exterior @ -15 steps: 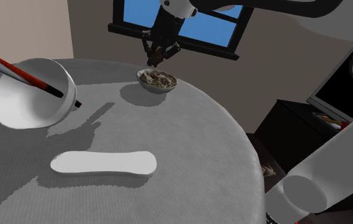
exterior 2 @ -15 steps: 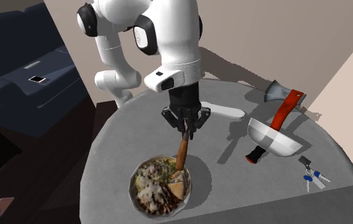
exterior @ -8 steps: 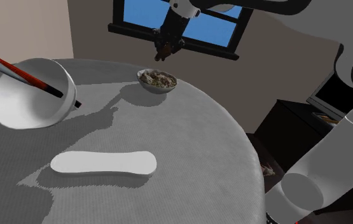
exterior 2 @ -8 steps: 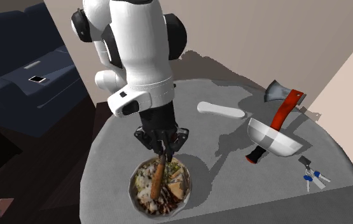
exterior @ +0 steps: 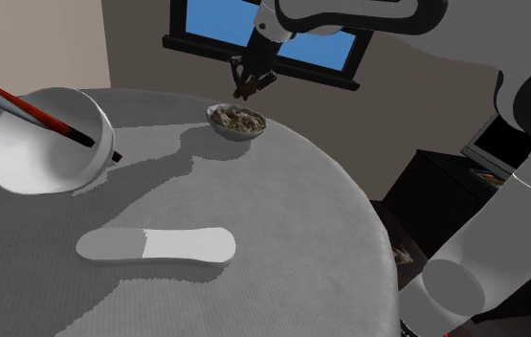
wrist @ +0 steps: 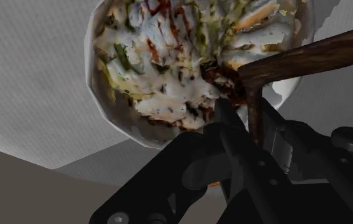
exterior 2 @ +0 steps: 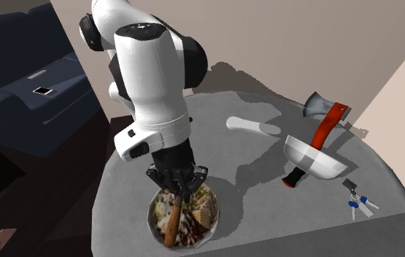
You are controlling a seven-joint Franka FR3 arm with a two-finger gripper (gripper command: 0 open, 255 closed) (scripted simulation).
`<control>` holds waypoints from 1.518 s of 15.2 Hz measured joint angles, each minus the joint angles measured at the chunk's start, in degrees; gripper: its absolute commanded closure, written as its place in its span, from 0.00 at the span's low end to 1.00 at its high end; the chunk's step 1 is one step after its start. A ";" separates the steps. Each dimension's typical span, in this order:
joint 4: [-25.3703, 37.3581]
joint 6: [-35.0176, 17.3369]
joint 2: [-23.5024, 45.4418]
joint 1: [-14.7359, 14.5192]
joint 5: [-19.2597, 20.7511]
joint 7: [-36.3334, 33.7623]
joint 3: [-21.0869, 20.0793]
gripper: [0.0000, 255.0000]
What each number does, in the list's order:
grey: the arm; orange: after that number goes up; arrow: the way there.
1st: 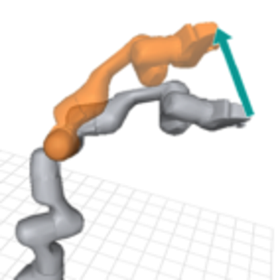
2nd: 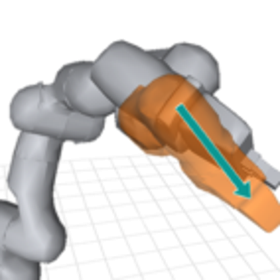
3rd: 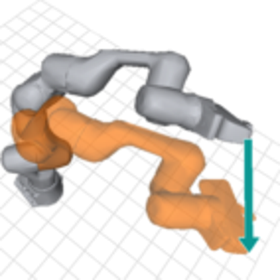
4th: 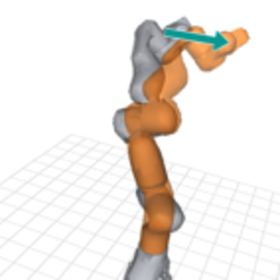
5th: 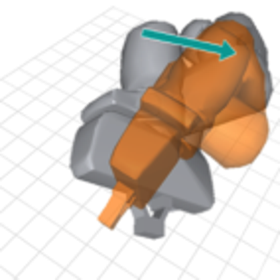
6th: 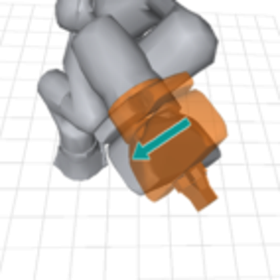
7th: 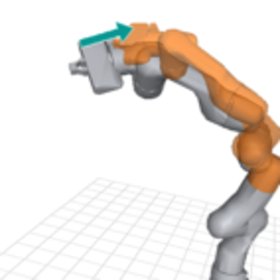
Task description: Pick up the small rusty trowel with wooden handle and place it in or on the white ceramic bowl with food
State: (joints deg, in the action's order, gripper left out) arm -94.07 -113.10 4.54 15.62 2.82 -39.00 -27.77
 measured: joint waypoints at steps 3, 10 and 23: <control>-2.28 -2.34 0.08 0.11 0.03 0.07 0.09 1.00; -5.32 -5.30 -0.04 0.14 0.02 0.00 0.11 1.00; -3.38 -2.10 -1.55 0.37 -0.86 0.56 0.17 0.00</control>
